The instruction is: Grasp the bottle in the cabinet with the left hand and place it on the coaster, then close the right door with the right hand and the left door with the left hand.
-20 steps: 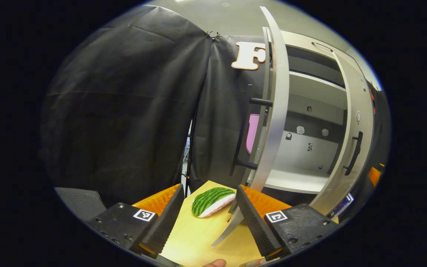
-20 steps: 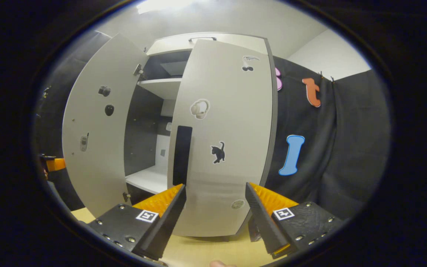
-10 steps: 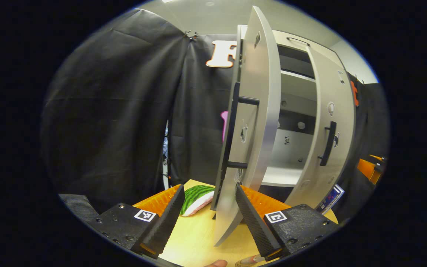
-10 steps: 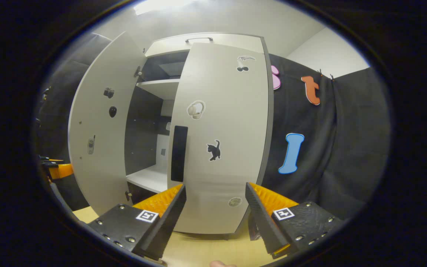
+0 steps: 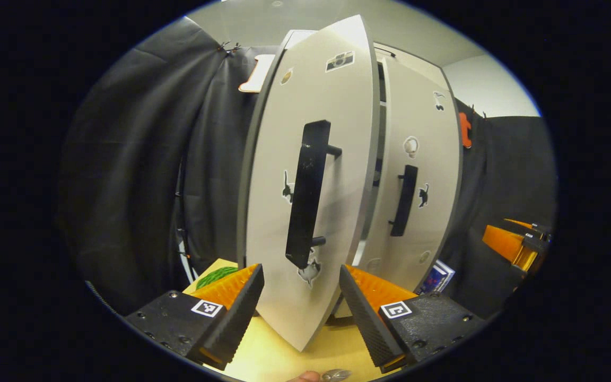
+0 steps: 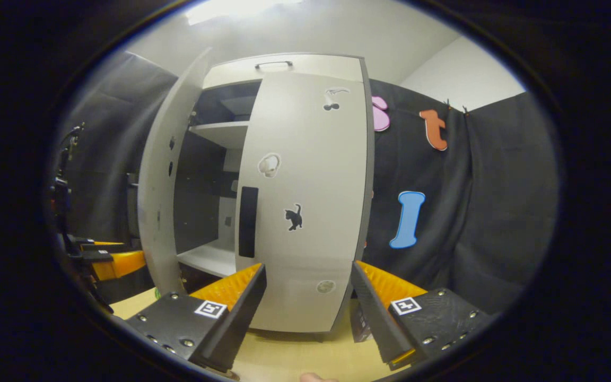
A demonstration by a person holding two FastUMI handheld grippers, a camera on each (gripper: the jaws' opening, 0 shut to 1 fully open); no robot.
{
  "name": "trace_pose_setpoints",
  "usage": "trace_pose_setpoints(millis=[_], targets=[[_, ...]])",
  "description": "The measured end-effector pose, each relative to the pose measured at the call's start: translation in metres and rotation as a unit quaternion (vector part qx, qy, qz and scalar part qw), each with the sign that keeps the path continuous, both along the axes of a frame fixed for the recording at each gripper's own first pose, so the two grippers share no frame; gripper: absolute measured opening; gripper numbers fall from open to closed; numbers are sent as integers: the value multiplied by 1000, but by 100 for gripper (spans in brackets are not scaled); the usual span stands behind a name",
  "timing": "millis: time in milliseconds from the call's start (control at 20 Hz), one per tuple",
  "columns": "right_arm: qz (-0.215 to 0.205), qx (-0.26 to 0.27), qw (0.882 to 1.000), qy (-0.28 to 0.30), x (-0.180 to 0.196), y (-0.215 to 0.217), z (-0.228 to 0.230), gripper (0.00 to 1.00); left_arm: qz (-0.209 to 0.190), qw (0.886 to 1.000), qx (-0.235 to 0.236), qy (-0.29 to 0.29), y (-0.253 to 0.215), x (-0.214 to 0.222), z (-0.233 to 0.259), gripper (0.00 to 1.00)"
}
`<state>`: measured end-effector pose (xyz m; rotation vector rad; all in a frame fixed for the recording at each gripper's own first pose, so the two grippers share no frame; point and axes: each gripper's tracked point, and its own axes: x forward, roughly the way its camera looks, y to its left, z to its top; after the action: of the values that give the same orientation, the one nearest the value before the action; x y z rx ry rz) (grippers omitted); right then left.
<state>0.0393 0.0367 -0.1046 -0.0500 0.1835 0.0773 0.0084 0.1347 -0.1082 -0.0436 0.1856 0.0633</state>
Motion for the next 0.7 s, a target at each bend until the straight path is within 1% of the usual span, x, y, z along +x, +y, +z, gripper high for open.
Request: trace_pose_setpoints(millis=[200,250,300,350,500,550,700], targets=[[-10,14,1000,-2,-6,-8,4,97,-21,1000,-6,1,-22,3,0,93],[-12,16,1000,-2,-7,-10,3,94,-23,1000,-7,1,-26,1,0,93],[-13,19,1000,-1,-7,-11,3,96,-24,1000,-7,1,-26,-1,0,93],[-14,22,1000,0,-8,-13,3,93,-25,1000,-7,1,-27,-3,1,93],[-17,24,1000,2,-9,-16,2,93,-20,1000,-6,5,-31,-7,2,93],[-17,24,1000,2,-10,-15,2,97,-21,1000,-5,4,-32,-8,5,93],[-15,23,1000,1,-12,-15,3,97,-22,1000,-2,4,-35,-9,9,93]])
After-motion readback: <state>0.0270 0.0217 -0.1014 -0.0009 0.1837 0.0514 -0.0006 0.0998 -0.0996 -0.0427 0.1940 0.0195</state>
